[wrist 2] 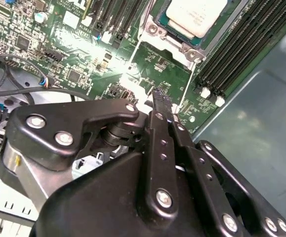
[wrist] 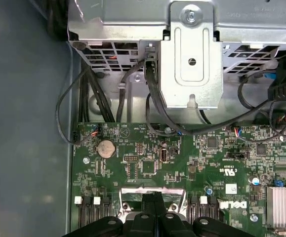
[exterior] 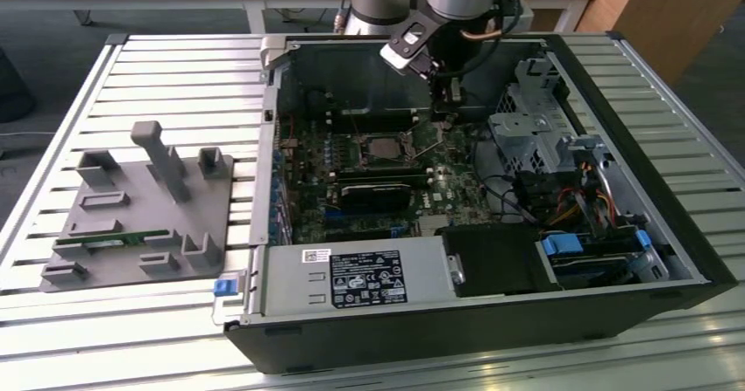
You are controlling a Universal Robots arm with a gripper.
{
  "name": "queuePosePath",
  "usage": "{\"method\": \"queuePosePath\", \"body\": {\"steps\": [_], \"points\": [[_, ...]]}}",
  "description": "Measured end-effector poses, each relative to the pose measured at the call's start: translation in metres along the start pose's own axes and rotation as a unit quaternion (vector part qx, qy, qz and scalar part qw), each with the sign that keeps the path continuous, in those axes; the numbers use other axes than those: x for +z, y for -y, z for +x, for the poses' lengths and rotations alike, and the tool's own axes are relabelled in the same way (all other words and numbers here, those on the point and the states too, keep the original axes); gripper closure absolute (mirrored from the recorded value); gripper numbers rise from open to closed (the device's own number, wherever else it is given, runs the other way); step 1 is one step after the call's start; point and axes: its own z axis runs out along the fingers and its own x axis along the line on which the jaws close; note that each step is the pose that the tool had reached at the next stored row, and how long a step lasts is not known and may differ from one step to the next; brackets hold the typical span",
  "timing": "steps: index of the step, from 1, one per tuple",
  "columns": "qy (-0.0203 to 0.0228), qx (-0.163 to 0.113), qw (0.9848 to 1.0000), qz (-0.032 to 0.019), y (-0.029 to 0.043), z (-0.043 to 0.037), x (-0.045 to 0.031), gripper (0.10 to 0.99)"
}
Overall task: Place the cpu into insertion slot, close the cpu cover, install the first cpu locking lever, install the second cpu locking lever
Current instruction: 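Close the cpu cover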
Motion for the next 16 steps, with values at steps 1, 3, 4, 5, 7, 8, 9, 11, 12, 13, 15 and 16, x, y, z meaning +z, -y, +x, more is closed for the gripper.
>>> {"method": "queuePosePath", "body": {"steps": [1,3,4,5,7,8,9,11,12,13,15,16], "points": [[0.0002,0.000,1.0000,0.0007,-0.0020,0.0000,0.0013,0.980],[0.0003,0.000,1.0000,0.0037,-0.0083,0.0001,0.0029,0.980],[0.0002,0.000,1.0000,0.0053,-0.0114,0.0001,0.0034,0.980],[0.0002,0.000,1.0000,0.0065,-0.0141,0.0002,0.0038,0.980],[0.0002,0.000,1.0000,0.0078,-0.0180,0.0002,0.0045,0.980],[0.0003,0.000,1.0000,0.0080,-0.0192,0.0002,0.0048,0.980],[0.0003,0.000,1.0000,0.0083,-0.0206,0.0002,0.0051,0.980],[0.0003,0.000,1.0000,0.0086,-0.0226,0.0003,0.0061,0.980],[0.0003,0.000,1.0000,0.0087,-0.0242,0.0003,0.0066,0.980],[0.0003,0.000,1.0000,0.0088,-0.0257,0.0003,0.0071,0.980],[0.0003,0.000,1.0000,0.0091,-0.0291,0.0004,0.0082,0.980],[0.0002,0.000,1.0000,0.0095,-0.0304,0.0004,0.0093,0.980]]}}
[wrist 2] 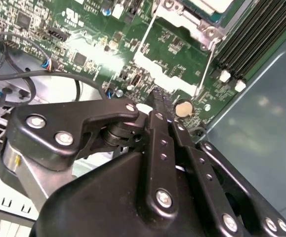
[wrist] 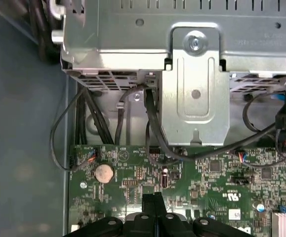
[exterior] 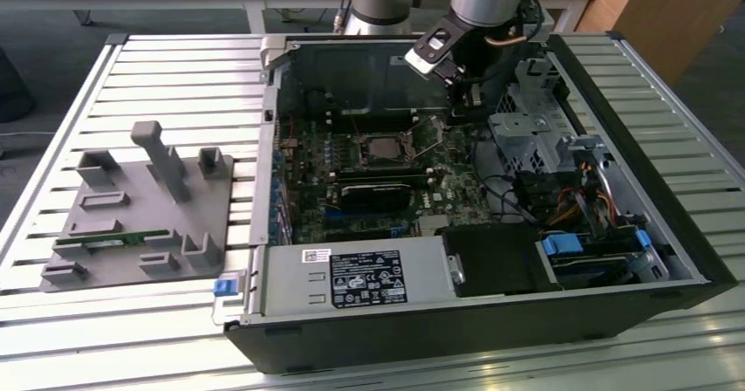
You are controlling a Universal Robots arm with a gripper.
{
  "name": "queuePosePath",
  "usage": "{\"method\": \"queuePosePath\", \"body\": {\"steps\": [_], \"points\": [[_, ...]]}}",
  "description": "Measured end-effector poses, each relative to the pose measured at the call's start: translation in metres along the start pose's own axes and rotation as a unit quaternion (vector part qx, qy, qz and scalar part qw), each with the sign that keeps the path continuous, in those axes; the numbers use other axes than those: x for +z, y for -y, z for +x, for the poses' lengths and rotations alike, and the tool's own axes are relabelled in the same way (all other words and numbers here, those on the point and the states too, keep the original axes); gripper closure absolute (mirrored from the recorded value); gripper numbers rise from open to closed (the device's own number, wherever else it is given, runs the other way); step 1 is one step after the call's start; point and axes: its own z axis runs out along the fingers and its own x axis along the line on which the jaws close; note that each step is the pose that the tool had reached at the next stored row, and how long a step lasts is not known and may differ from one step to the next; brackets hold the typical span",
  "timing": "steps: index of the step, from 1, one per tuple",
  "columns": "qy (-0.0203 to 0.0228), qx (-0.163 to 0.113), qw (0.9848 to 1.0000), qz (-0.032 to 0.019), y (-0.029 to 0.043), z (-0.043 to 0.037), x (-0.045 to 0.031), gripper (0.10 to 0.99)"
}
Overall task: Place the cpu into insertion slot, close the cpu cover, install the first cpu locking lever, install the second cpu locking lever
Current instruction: 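Close the cpu cover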
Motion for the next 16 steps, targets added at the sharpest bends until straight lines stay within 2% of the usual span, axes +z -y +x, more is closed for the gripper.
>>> {"method": "queuePosePath", "body": {"steps": [6,9,16], "points": [[0.0001,0.000,1.0000,0.0036,-0.0015,-0.0001,0.0090,0.980],[0.0003,0.000,1.0000,0.0068,-0.0008,-0.0002,0.0103,0.980],[0.0002,0.000,1.0000,0.0075,0.0116,-0.0003,0.0110,0.980]]}}
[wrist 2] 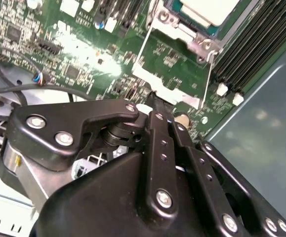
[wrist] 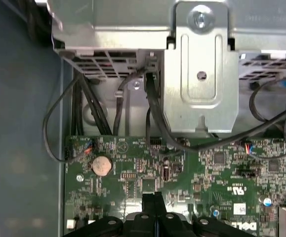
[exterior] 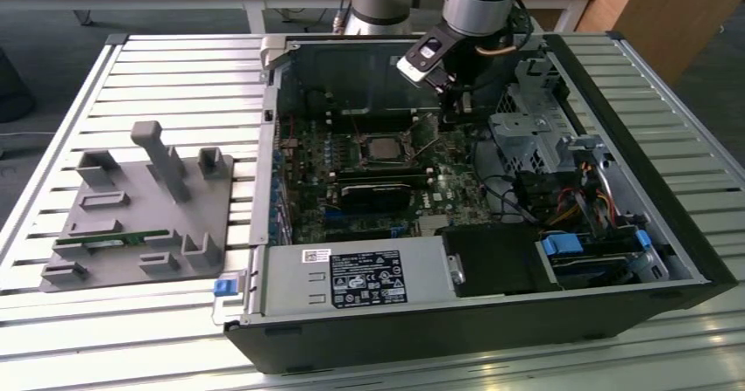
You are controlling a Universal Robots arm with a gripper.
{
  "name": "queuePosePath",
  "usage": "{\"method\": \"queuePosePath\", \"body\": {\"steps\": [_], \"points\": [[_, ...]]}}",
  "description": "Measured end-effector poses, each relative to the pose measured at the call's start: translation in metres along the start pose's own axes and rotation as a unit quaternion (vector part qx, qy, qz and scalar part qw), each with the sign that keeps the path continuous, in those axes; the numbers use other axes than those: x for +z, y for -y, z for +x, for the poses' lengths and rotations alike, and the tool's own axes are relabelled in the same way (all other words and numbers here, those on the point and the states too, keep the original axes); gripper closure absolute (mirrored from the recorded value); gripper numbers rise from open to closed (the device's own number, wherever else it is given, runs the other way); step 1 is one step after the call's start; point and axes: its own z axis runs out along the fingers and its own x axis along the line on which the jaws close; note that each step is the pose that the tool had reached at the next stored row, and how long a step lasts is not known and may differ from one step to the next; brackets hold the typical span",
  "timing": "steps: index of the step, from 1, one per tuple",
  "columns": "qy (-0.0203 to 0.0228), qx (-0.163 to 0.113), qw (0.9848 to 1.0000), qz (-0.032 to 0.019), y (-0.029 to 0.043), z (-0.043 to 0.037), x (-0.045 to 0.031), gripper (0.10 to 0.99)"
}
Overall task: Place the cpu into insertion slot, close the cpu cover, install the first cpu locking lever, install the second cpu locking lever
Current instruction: 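Close the cpu cover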
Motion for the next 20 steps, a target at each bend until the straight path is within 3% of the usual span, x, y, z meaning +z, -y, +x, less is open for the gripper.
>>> {"method": "queuePosePath", "body": {"steps": [7,20], "points": [[-0.0001,0.000,1.0000,0.0000,0.0135,-0.0002,0.0007,0.980],[0.0000,0.000,1.0000,0.0000,0.0305,-0.0005,0.0016,0.980]]}}
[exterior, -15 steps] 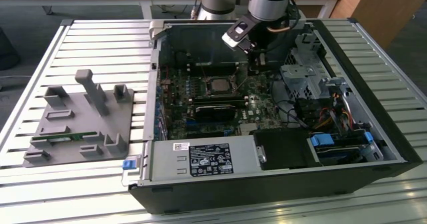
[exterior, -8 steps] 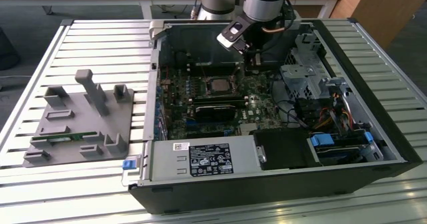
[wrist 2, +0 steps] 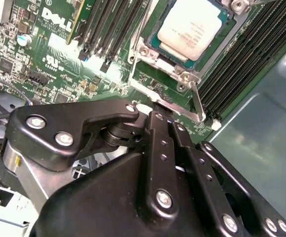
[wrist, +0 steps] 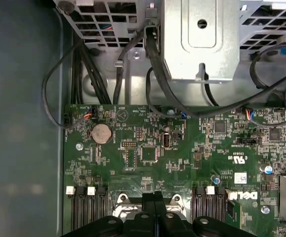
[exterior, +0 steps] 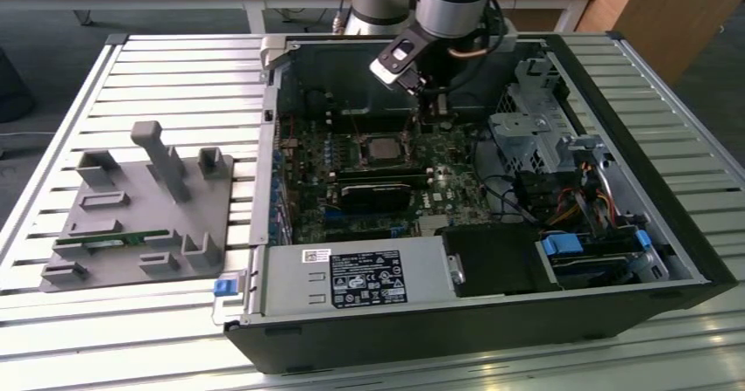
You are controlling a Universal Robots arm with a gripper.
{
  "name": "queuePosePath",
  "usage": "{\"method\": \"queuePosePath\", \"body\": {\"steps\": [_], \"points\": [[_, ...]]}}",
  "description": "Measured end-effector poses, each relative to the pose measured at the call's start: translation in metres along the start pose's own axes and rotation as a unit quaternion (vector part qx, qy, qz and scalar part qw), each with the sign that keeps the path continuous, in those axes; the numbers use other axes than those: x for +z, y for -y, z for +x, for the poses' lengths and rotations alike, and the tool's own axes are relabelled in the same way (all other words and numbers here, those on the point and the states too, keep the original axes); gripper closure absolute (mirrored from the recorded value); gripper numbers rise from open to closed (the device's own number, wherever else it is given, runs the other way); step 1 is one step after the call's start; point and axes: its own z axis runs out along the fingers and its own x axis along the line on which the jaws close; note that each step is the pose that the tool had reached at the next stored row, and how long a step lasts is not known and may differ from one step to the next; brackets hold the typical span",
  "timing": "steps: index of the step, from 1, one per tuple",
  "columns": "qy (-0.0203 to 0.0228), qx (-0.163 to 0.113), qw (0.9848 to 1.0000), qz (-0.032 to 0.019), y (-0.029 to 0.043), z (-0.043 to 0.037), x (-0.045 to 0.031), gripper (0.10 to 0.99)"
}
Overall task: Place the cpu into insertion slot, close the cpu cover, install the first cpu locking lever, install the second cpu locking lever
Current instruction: 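Close the cpu cover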
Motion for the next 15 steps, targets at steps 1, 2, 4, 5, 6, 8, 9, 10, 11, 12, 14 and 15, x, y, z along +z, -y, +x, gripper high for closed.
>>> {"method": "queuePosePath", "body": {"steps": [1,2,4,5,6,8,9,10,11,12,14,15], "points": [[0.0000,0.000,1.0000,0.0000,0.0007,0.0000,0.0001,0.980],[0.0000,0.000,1.0000,0.0000,0.0014,0.0000,0.0002,0.980],[0.0001,0.000,1.0000,0.0000,0.0029,0.0000,0.0003,0.980],[0.0000,0.000,1.0000,0.0000,0.0036,0.0000,0.0004,0.980],[0.0001,0.000,1.0000,0.0000,0.0043,-0.0001,0.0004,0.980],[0.0001,0.000,1.0000,0.0000,0.0056,-0.0001,0.0006,0.980],[0.0000,0.000,1.0000,0.0000,0.0061,-0.0001,0.0006,0.980],[0.0000,0.000,1.0000,0.0000,0.0066,-0.0001,0.0007,0.980],[0.0000,0.000,1.0000,0.0000,0.0071,-0.0001,0.0007,0.980],[0.0000,0.000,1.0000,0.0000,0.0077,-0.0001,0.0008,0.980],[0.0001,0.000,1.0000,0.0000,0.0089,-0.0001,0.0009,0.980],[0.0000,0.000,1.0000,0.0000,0.0095,-0.0001,0.0010,0.980]]}}
